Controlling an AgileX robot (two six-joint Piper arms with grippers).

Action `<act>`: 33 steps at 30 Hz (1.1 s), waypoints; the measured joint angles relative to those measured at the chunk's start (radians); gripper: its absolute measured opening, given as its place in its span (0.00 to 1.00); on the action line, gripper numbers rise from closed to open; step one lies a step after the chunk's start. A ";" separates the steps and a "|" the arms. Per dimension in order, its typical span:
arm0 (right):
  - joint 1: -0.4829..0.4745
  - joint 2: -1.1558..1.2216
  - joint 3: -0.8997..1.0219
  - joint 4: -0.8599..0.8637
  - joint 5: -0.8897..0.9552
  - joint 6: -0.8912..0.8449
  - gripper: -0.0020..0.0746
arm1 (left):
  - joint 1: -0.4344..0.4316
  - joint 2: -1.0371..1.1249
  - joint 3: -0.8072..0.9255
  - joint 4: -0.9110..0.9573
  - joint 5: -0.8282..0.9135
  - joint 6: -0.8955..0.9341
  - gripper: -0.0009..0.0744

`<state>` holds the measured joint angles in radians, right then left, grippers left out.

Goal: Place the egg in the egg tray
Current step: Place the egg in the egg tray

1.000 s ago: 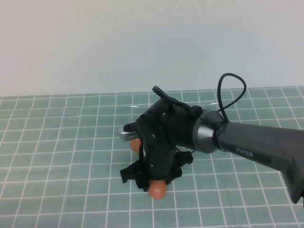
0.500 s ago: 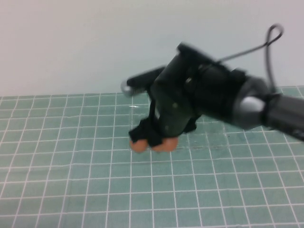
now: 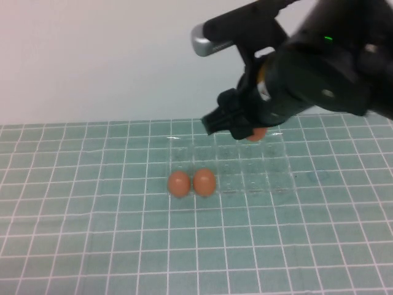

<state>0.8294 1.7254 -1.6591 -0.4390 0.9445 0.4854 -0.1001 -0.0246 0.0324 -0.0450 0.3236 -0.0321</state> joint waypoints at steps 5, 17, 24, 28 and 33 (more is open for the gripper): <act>0.000 -0.111 0.166 -0.038 -0.083 0.012 0.56 | 0.000 0.000 0.000 0.000 0.000 0.000 0.01; -0.133 -0.340 0.628 -0.133 -0.731 0.016 0.56 | 0.000 0.000 0.000 0.000 0.000 0.000 0.01; -0.207 -0.309 0.787 -0.033 -1.036 0.016 0.56 | 0.000 0.000 0.000 0.000 0.000 0.000 0.01; -0.243 -0.243 0.840 0.089 -1.189 0.009 0.56 | 0.000 0.000 0.000 0.000 0.000 0.000 0.01; -0.260 -0.180 0.864 0.168 -1.373 -0.138 0.56 | 0.000 0.000 0.000 0.000 0.000 0.000 0.01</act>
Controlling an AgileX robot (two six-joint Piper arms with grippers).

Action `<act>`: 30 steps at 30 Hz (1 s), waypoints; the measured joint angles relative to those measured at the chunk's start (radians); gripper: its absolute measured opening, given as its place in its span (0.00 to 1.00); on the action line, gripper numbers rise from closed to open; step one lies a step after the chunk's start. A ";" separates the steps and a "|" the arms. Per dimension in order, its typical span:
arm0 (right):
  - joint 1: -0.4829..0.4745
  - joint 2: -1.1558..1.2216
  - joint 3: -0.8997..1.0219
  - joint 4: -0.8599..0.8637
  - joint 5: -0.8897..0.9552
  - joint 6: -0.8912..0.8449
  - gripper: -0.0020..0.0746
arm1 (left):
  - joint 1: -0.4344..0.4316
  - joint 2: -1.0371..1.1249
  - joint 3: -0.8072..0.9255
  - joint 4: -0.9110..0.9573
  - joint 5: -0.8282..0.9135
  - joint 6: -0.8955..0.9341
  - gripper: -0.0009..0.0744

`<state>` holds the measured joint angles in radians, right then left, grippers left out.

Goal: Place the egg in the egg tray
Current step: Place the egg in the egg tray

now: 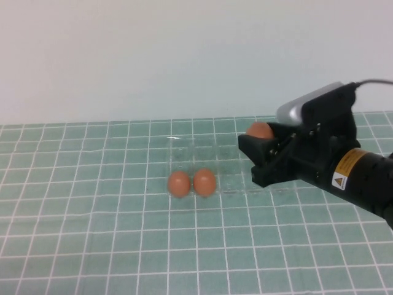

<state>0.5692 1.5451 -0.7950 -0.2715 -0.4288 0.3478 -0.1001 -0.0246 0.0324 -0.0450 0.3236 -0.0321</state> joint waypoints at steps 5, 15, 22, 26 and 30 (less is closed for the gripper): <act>0.000 0.028 0.001 0.032 -0.112 -0.379 0.56 | 0.000 0.000 0.000 0.000 0.000 0.000 0.01; 0.000 0.158 0.001 0.073 -0.296 -0.385 0.56 | 0.000 0.000 0.000 0.000 0.000 0.000 0.01; 0.000 0.305 0.001 0.109 -0.514 -0.382 0.56 | 0.000 0.000 0.000 0.000 0.000 0.000 0.01; 0.000 0.381 0.001 0.125 -0.627 -0.380 0.56 | 0.000 0.000 0.000 0.000 0.000 0.000 0.01; 0.000 0.428 0.001 0.125 -0.683 -0.316 0.56 | 0.000 0.000 0.000 0.000 0.000 0.000 0.01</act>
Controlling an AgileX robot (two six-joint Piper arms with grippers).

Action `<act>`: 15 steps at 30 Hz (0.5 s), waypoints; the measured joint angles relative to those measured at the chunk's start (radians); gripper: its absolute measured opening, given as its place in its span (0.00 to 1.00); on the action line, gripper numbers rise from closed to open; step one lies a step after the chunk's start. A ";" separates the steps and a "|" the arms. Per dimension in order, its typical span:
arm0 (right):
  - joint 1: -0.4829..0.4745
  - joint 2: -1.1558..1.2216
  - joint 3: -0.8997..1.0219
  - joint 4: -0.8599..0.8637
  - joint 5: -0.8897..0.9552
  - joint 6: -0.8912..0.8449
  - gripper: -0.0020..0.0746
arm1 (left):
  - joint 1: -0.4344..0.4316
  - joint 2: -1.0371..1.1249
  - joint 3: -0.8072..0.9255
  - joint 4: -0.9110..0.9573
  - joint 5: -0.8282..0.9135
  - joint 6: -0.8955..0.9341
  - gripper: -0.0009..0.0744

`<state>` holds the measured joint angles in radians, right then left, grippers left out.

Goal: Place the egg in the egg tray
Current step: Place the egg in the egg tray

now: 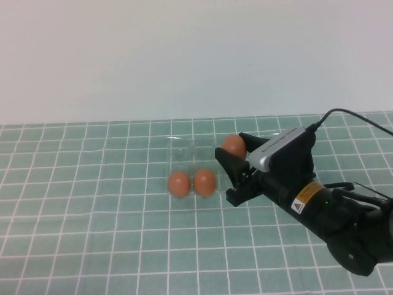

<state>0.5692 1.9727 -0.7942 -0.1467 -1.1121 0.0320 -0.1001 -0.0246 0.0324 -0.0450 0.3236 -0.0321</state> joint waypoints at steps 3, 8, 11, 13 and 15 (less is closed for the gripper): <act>0.000 0.009 0.000 0.002 -0.007 0.066 0.56 | 0.000 0.000 0.000 0.000 0.000 0.000 0.01; 0.000 0.009 0.000 0.002 -0.001 0.154 0.56 | 0.000 0.000 0.000 0.000 0.000 0.000 0.01; 0.000 0.011 0.000 0.004 0.028 0.154 0.56 | 0.000 0.000 0.000 0.000 0.000 0.000 0.01; 0.000 0.016 -0.002 0.004 0.031 0.139 0.56 | 0.000 0.000 0.000 0.000 0.000 0.000 0.01; 0.000 0.029 -0.013 0.005 0.035 0.125 0.56 | 0.000 0.000 0.000 0.000 0.000 0.000 0.01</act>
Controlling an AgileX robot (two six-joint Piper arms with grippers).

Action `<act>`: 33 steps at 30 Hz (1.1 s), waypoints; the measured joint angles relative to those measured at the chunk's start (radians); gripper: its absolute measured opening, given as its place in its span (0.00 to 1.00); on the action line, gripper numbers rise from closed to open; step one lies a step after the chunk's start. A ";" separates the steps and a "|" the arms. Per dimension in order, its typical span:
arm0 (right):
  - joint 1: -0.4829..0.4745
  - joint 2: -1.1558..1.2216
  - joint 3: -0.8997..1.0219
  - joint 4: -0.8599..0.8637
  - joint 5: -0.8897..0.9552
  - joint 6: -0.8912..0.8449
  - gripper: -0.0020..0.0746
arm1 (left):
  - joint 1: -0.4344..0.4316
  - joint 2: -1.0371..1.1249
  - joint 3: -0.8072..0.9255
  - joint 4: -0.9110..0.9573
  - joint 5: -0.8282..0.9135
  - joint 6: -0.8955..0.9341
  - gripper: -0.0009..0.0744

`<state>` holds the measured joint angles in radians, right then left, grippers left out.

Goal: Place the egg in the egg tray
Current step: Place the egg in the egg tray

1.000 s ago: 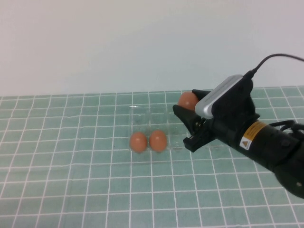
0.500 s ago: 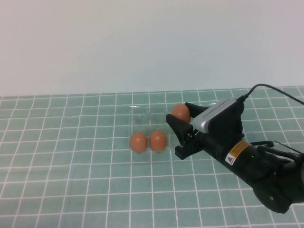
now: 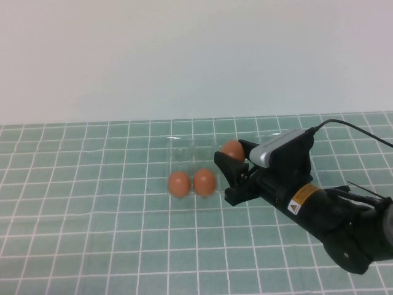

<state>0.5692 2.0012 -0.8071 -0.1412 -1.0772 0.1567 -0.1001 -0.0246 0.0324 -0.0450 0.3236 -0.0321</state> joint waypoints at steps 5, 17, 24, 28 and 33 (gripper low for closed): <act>0.000 0.038 -0.068 0.002 0.037 -0.008 0.56 | 0.000 0.000 0.000 0.000 0.000 0.000 0.01; 0.000 0.115 -0.117 0.040 0.110 -0.008 0.56 | 0.000 0.000 0.000 0.000 0.000 0.000 0.01; 0.000 0.126 -0.118 0.070 0.124 -0.008 0.56 | 0.000 0.000 0.000 0.000 0.000 0.000 0.01; 0.000 0.126 -0.118 0.081 0.124 -0.008 0.59 | 0.000 0.000 0.000 0.000 0.000 0.000 0.01; 0.000 0.126 -0.118 0.085 0.124 0.000 0.71 | 0.000 0.000 0.000 0.000 0.000 0.000 0.01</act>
<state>0.5692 2.1272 -0.9255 -0.0562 -0.9533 0.1566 -0.1001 -0.0246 0.0324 -0.0450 0.3236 -0.0321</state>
